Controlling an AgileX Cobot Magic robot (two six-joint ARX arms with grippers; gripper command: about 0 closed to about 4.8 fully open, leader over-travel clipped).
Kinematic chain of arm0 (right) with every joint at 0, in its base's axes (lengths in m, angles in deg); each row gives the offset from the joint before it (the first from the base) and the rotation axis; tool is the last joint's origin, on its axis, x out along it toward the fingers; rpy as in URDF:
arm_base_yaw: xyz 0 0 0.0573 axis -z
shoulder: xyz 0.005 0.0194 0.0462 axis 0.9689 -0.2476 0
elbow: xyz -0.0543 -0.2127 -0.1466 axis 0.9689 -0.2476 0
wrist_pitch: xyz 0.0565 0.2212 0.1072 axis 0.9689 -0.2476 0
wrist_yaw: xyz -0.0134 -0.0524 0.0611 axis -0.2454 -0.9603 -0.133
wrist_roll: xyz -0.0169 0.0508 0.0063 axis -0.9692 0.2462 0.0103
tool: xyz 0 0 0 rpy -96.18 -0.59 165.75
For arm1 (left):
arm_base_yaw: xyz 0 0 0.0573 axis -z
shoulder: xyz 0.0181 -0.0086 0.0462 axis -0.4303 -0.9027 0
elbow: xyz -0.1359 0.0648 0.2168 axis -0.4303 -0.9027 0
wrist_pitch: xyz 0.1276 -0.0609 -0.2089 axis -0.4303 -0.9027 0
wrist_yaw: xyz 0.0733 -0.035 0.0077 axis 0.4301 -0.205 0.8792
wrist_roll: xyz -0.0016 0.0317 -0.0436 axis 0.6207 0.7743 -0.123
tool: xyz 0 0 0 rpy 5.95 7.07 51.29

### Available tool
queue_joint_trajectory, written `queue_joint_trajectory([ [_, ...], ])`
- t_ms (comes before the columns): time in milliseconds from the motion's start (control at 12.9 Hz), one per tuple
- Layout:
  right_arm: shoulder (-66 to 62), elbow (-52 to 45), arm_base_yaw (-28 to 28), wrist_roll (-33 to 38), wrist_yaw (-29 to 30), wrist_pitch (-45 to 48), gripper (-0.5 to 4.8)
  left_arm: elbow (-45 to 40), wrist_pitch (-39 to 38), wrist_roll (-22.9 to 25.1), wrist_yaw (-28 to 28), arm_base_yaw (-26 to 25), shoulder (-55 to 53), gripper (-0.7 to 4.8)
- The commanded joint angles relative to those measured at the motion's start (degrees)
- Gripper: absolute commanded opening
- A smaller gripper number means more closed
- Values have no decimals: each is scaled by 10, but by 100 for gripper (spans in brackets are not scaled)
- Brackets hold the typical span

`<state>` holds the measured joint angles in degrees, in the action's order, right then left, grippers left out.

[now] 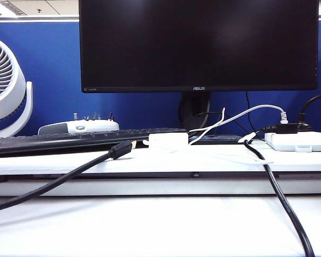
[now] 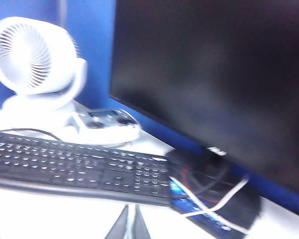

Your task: Pick up the Type-C charging cable and the charging base, insert one end of the Type-C charger into the corresponding slot on the base, and finally place the plugged-in charger back on the table.

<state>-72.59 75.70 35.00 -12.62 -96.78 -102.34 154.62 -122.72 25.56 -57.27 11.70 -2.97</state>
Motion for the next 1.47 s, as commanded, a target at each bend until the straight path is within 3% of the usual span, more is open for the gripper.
queue_joint_trajectory([
  [78,55,-137,-3,5,0,76,-2,-47,-6,6,20,0,84,-6],
  [310,71,-271,-3,10,-1,124,-2,-172,-6,-10,19,0,169,-6],
  [466,78,-372,-3,41,-9,213,-2,-339,0,-36,18,0,227,-6],
  [543,78,-420,-2,59,-19,247,-2,-445,35,-46,-10,0,257,-6],
  [621,78,-440,-2,70,-19,254,-2,-529,87,-49,-46,0,282,-6],
  [776,78,-485,-2,82,-19,259,-2,-747,265,-50,-124,0,339,-6],
  [931,78,-502,-2,82,-20,256,-2,-865,373,-50,-163,0,351,-6],
  [1086,78,-507,-2,82,-19,244,-2,-930,431,-55,-184,0,349,-6],
  [1474,78,-506,-2,82,-17,215,-1,-1148,677,-123,-208,0,346,-6],
])
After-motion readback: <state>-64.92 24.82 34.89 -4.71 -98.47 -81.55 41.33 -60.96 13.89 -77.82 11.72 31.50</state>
